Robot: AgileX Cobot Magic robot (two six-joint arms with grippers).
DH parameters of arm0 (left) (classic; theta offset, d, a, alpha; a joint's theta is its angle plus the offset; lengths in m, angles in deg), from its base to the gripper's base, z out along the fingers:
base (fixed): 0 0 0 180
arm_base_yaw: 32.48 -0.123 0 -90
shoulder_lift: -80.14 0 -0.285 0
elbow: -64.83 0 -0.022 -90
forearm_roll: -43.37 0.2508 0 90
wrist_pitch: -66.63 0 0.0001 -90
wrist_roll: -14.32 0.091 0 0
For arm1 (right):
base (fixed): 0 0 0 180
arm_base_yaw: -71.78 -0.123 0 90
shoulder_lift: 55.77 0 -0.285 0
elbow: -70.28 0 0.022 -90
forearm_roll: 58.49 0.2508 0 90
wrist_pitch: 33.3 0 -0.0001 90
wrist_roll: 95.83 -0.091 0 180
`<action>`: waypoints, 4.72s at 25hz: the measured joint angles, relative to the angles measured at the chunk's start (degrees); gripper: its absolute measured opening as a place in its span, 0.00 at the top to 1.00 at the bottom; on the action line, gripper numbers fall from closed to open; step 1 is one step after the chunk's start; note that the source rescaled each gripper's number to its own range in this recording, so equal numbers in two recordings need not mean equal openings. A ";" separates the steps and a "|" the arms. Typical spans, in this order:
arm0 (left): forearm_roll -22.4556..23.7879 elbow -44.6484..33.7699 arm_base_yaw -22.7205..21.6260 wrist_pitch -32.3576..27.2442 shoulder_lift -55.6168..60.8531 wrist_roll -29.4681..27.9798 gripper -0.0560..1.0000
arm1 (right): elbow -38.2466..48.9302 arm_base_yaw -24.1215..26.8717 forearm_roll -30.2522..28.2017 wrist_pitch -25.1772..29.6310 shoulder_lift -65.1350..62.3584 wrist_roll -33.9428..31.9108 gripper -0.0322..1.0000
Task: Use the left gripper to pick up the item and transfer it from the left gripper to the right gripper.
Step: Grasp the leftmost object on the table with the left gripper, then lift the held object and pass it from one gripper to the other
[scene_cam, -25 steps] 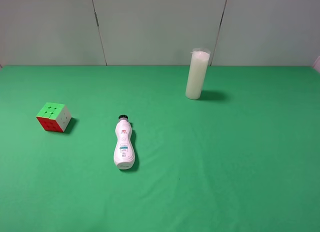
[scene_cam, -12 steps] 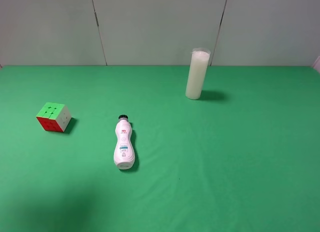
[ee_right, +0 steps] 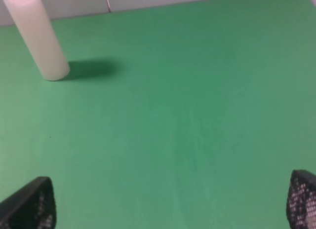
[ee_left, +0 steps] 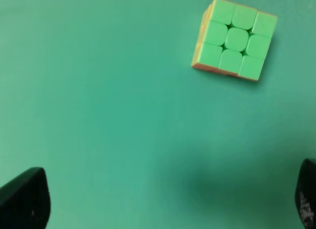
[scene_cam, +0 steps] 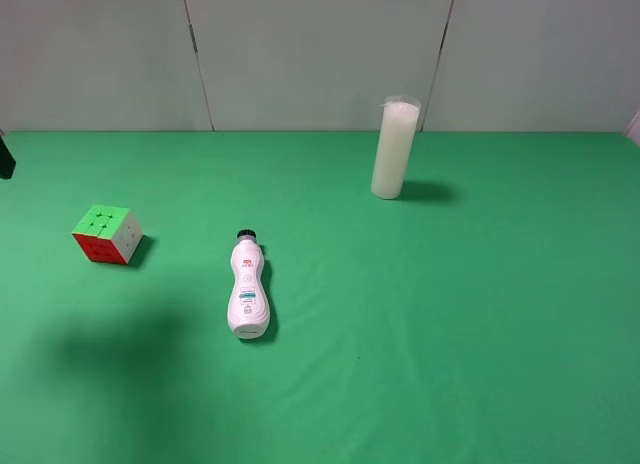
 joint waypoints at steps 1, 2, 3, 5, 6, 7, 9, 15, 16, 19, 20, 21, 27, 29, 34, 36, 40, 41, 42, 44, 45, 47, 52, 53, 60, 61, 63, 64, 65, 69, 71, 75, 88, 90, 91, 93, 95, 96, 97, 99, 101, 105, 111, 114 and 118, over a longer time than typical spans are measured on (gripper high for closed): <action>-0.27 0.00 0.24 0.77 -1.61 0.13 0.00 | 0.00 0.00 0.00 0.00 0.00 0.00 0.00; -0.27 0.04 0.58 1.70 -2.91 0.52 0.00 | 0.00 0.00 0.00 0.00 0.00 0.00 0.00; -0.27 0.07 1.04 2.57 -4.49 0.52 0.00 | 0.00 0.00 0.00 0.00 0.00 0.00 0.00; -0.27 0.07 2.01 4.15 -7.39 0.52 0.00 | 0.00 0.00 0.00 0.00 0.00 0.00 0.00; -0.27 0.07 2.53 4.85 -8.95 0.52 0.00 | 0.00 0.00 0.00 0.00 0.00 0.00 0.00; -0.27 0.11 3.03 5.60 -10.47 0.52 0.00 | 0.00 0.00 0.00 0.00 0.00 0.00 0.00; -0.27 0.11 3.92 6.95 -13.06 0.92 0.00 | 0.00 0.00 0.00 0.00 0.00 0.00 0.00; -0.27 0.11 7.07 11.73 -19.53 1.34 0.00 | 0.00 0.00 0.00 0.00 0.00 0.00 0.00; -0.27 0.11 7.52 12.51 -20.32 1.41 0.00 | 0.00 0.00 0.00 0.00 0.00 0.00 0.00; -0.27 0.11 8.66 14.40 -22.72 1.41 0.00 | 0.00 0.00 0.00 0.00 0.00 0.00 0.00; -0.52 0.11 8.74 14.78 -23.35 1.47 0.00 | 0.00 0.00 0.00 0.00 0.00 0.00 0.00; -0.52 0.11 8.80 15.09 -24.02 1.47 0.00 | 0.00 0.00 0.00 0.00 0.00 0.00 0.00; -0.46 0.17 8.80 17.94 -26.43 1.51 0.00 | 0.00 0.00 0.00 0.00 0.00 0.00 0.00; -0.46 0.22 8.84 18.98 -27.46 1.69 0.00 | 0.00 0.00 0.00 0.00 0.00 0.00 0.00; -0.42 0.23 9.18 20.84 -30.62 2.59 0.00 | 0.00 0.00 0.00 0.00 0.00 0.00 0.00; -0.30 0.23 9.82 22.29 -31.64 2.72 0.00 | 0.00 0.00 0.00 0.00 0.00 0.00 0.00; -0.23 0.23 11.08 24.64 -33.15 2.78 0.00 | 0.00 0.00 0.00 0.00 0.00 0.00 0.00; -0.23 0.23 11.20 24.77 -33.34 2.82 0.00 | 0.00 0.00 0.00 0.00 0.00 0.00 0.00; -0.18 0.23 11.33 24.77 -33.70 2.82 0.00 | 0.00 0.00 0.00 0.00 0.00 0.00 0.00; 0.05 0.23 11.39 24.82 -34.10 2.82 0.00 | 0.00 0.00 0.00 0.00 0.00 0.00 0.00; 0.05 0.23 11.39 24.82 -34.29 2.82 0.00 | 0.00 0.00 0.00 0.00 0.00 0.00 0.00; 0.11 0.23 11.44 24.82 -34.44 2.82 0.00 | 0.00 0.00 0.00 0.00 0.00 0.00 0.00; 2.05 0.23 11.50 24.82 -34.44 2.82 0.02 | 0.00 0.00 0.00 0.00 0.00 0.00 0.00; 2.32 0.23 11.50 24.82 -34.44 2.82 0.05 | 0.00 0.00 0.00 0.00 0.00 0.00 0.00; 2.44 0.23 11.50 24.82 -34.44 2.82 0.65 | 0.00 0.00 0.00 0.00 0.00 0.00 0.00; 2.44 0.23 11.50 24.82 -34.44 2.82 0.78 | 0.00 0.00 0.00 0.00 0.00 0.00 0.00; 2.53 0.23 11.50 24.82 -34.44 2.82 0.95 | 0.00 0.00 0.00 0.00 0.00 0.00 0.00; 2.53 0.23 11.50 24.82 -34.44 2.82 0.94 | 0.00 0.00 0.00 0.00 0.00 0.00 0.00; 2.53 0.23 11.50 24.82 -34.44 2.82 0.94 | 0.00 0.00 0.00 0.00 0.00 0.00 0.00; 2.53 0.23 11.50 25.24 -34.44 2.82 0.94 | 0.00 0.00 0.00 0.00 0.00 0.00 0.00; 2.53 0.23 11.50 26.12 -34.44 2.84 0.94 | 0.00 0.00 0.00 0.00 0.00 0.00 0.00; 2.53 0.23 11.50 26.77 -34.44 2.84 0.94 | 0.00 0.00 0.00 0.00 0.00 0.00 0.00; 2.49 1.21 11.50 24.02 -29.90 2.94 0.94 | 0.00 0.00 0.00 0.00 0.00 0.00 0.00; 2.49 1.28 11.50 22.74 -27.50 2.91 0.94 | 0.00 0.00 0.00 0.00 0.00 0.00 0.00; 2.49 1.33 11.50 22.02 -26.42 2.91 0.94 | 0.00 0.00 0.00 0.00 0.00 0.00 0.00; 2.42 1.33 11.50 20.87 -23.70 2.91 0.94 | 0.00 0.00 0.00 0.00 0.00 0.00 0.00; 2.37 1.33 11.50 19.79 -21.06 2.91 0.94 | 0.00 0.00 0.00 0.00 0.00 0.00 0.00; 2.37 1.33 11.50 19.21 -19.54 2.91 0.94 | 0.00 0.00 0.00 0.00 0.00 0.00 0.00; 2.37 1.33 11.50 18.56 -18.06 2.91 0.94 | 0.00 0.00 0.00 0.00 0.00 0.00 0.00; 2.43 1.33 11.50 17.44 -15.41 2.96 0.94 | 0.00 0.00 0.00 0.00 0.00 0.00 0.00; 2.43 1.33 11.50 16.50 -12.66 2.96 0.94 | 0.00 0.00 0.00 0.00 0.00 0.00 0.00; 1.34 1.33 11.50 15.24 -8.31 2.96 0.94 | 0.00 0.00 0.00 0.00 0.00 0.00 0.00; -5.92 1.33 11.50 14.15 -6.12 3.30 0.94 | 0.00 0.00 0.00 0.00 0.00 0.00 0.00; -11.61 1.33 11.50 13.79 -6.12 6.52 0.94 | 0.00 0.00 0.00 0.00 0.00 0.00 0.00; -20.42 1.33 11.50 13.33 -6.12 12.74 0.94 | 0.00 0.00 0.00 0.00 0.00 0.00 0.00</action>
